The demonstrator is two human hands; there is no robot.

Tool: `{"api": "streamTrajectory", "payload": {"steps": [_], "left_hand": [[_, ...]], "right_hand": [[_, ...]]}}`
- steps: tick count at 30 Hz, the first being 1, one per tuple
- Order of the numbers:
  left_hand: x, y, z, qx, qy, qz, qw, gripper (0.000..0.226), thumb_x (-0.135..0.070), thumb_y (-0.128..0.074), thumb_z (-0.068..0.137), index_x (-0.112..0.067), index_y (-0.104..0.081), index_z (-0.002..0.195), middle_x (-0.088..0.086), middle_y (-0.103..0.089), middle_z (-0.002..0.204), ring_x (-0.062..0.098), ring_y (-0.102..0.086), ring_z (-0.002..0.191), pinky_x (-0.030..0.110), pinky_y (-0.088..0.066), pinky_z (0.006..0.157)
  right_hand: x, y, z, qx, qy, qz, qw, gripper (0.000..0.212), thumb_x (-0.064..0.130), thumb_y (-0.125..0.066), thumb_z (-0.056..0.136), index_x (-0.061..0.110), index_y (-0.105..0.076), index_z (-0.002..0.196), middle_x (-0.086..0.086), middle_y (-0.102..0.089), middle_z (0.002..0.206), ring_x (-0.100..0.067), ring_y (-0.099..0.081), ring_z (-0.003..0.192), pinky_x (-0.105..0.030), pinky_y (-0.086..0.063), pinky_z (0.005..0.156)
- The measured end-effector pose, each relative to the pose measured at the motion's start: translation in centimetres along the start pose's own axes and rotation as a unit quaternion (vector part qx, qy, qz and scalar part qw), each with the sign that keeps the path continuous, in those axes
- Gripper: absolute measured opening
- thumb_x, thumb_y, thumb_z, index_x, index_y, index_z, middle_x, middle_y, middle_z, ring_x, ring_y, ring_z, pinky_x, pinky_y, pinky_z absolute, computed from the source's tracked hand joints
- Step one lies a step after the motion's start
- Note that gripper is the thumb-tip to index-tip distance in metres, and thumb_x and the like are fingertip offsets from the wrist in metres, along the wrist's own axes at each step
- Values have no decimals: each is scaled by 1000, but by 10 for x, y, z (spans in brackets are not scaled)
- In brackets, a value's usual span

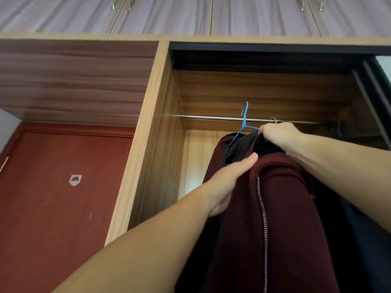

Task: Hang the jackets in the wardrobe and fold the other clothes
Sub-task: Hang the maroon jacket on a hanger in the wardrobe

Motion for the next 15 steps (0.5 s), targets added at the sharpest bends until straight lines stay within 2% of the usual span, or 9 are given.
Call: {"api": "streamTrajectory", "payload": {"steps": [3, 5, 7, 8, 10, 12, 13, 15], "left_hand": [[24, 20, 15, 10, 10, 31, 999, 63, -55, -68, 76, -20, -62, 129, -1, -71, 119, 15, -65, 113, 34, -48, 102], [28, 39, 28, -37, -29, 95, 994, 57, -58, -70, 76, -26, -64, 123, -7, -72, 115, 11, -66, 110, 34, -48, 102], [32, 54, 45, -86, -63, 144, 984, 68, -74, -71, 64, -34, -63, 120, -14, -71, 114, 8, -66, 108, 35, -47, 103], [33, 61, 50, -118, -74, 171, 976, 73, -79, -68, 60, -38, -60, 121, -17, -69, 115, 5, -64, 109, 33, -45, 103], [34, 70, 65, -165, -101, 208, 959, 66, -77, -59, 71, -42, -53, 127, -23, -63, 118, 0, -58, 112, 28, -41, 103], [33, 76, 80, -192, -116, 245, 943, 60, -72, -49, 83, -41, -46, 135, -23, -57, 124, 1, -52, 116, 26, -37, 100], [34, 81, 90, -201, -119, 257, 938, 61, -71, -46, 86, -39, -43, 138, -22, -56, 127, 2, -51, 118, 25, -35, 100], [39, 87, 108, -211, -116, 272, 932, 64, -69, -43, 89, -37, -37, 144, -20, -52, 133, 5, -49, 123, 23, -32, 99]], "right_hand": [[-2, -28, 30, 5, 13, -34, 999, 36, 8, -43, 93, 2, -60, 124, -17, -59, 128, -34, -57, 114, -25, -39, 70], [-6, -46, 54, 0, 19, -31, 999, 33, 10, -40, 93, 2, -62, 116, -16, -61, 120, -30, -57, 96, -25, -36, 74], [-11, -61, 76, -1, 28, -41, 999, 28, 14, -41, 95, 2, -61, 110, -14, -61, 113, -26, -52, 88, -26, -35, 74], [-12, -67, 85, -5, 45, -42, 998, 28, 15, -41, 95, 3, -62, 108, -14, -61, 112, -26, -52, 88, -27, -36, 74], [-14, -79, 105, -1, 49, -21, 999, 23, 15, -42, 95, 3, -61, 90, -14, -61, 111, -28, -55, 93, -29, -39, 76], [-12, -91, 124, 4, 75, -15, 997, 29, 14, -41, 96, 8, -48, 69, -16, -61, 120, -31, -59, 108, -33, -44, 88], [-14, -97, 134, 4, 76, -4, 997, 30, 14, -41, 97, 9, -46, 68, -16, -61, 124, -32, -58, 114, -34, -44, 92], [-23, -107, 154, 4, 64, 21, 998, 21, 16, -43, 95, 6, -56, 83, -16, -61, 124, -33, -58, 112, -32, -43, 85]]}}
Point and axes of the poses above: each hand's wrist, its own z-axis towards the middle knuckle, its own y-axis out of the back of the hand, x = y × z, the point moved 9 cm from there along z, towards the middle knuckle
